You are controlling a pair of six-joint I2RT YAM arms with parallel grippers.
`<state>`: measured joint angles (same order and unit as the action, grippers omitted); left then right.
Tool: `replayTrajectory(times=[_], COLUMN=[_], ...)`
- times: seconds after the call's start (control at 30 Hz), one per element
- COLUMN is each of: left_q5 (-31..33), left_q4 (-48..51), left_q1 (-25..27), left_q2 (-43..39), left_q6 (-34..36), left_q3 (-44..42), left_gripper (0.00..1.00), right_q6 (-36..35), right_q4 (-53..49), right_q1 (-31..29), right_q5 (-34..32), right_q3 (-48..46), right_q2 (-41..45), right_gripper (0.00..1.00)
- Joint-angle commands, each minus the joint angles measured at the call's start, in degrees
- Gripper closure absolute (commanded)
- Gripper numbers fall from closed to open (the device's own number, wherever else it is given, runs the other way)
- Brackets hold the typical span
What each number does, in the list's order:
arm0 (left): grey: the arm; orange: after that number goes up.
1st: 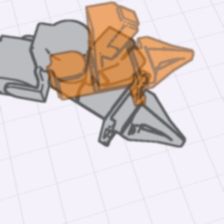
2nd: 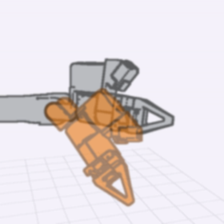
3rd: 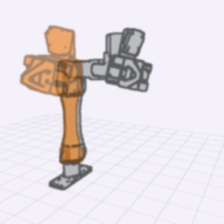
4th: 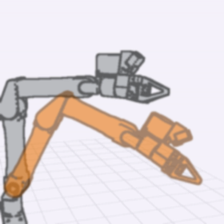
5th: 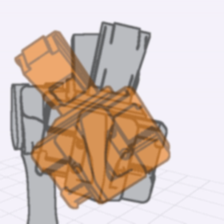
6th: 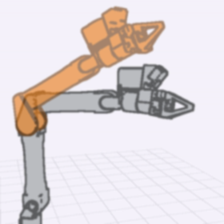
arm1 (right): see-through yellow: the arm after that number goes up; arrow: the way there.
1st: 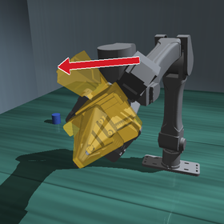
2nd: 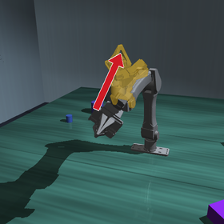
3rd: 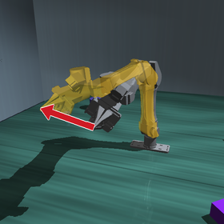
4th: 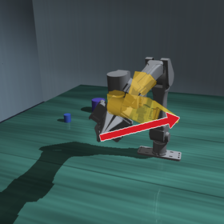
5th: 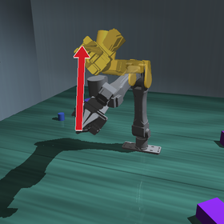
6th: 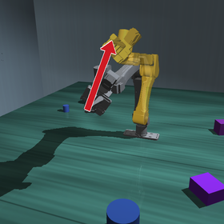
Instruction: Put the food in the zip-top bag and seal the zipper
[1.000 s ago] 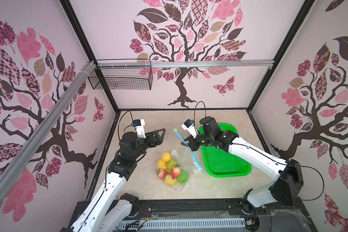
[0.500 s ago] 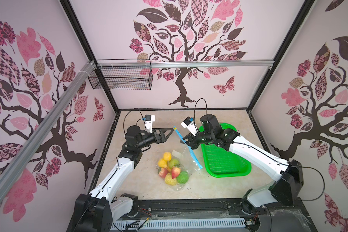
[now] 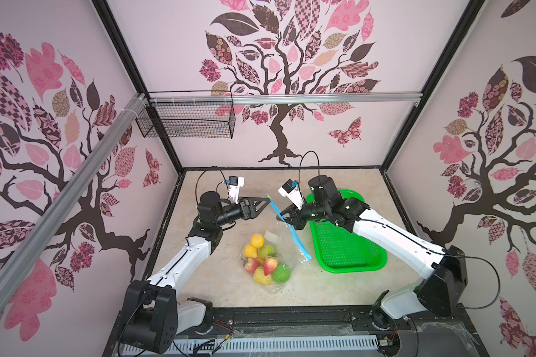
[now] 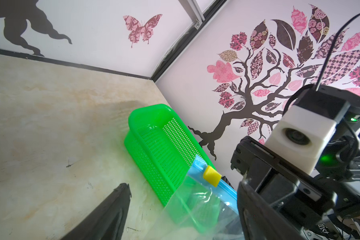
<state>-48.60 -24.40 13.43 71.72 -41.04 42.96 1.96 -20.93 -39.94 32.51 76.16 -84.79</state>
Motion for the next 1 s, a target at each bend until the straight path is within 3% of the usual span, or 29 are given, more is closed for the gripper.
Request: replayTrajectory(times=[0.0,0.2,0.33,0.53,0.73,0.9,0.97], left_q5=[-2.6,-4.8,-4.7,-4.5,-2.8,-2.0,-2.2], left_q4=[-5.0,-5.6,-4.6,-2.4,3.1,5.7,6.3], left_q1=[-0.2,-0.2,0.1,0.3,0.3,0.2,0.3], left_q2=[0.2,-1.0,-2.1,-2.2,-4.5,-5.7,-5.8], left_q6=[-2.0,-3.3,-2.6,-1.4,1.7,3.2,3.5], left_q3=[-0.2,-1.1,-1.9,-1.5,-0.5,-0.1,0.2], left_gripper=[0.27,0.64,0.67,0.88,0.90,1.00,1.00], right_q6=[0.6,0.3,0.2,-0.1,-0.9,-1.4,-2.0], right_q4=[1.6,1.2,1.1,0.8,-0.3,-1.7,-2.5], right_q1=[0.2,0.3,0.3,0.3,0.2,0.3,0.3], right_q5=[0.9,-2.0,-2.6,-3.4,-4.3,-3.9,-4.5], right_q3=[1.1,0.9,0.8,0.7,1.2,2.6,3.7], right_q2=[0.2,0.3,0.3,0.2,0.1,-0.2,0.0], right_gripper=[1.00,1.00,1.00,1.00,1.00,1.00,0.94])
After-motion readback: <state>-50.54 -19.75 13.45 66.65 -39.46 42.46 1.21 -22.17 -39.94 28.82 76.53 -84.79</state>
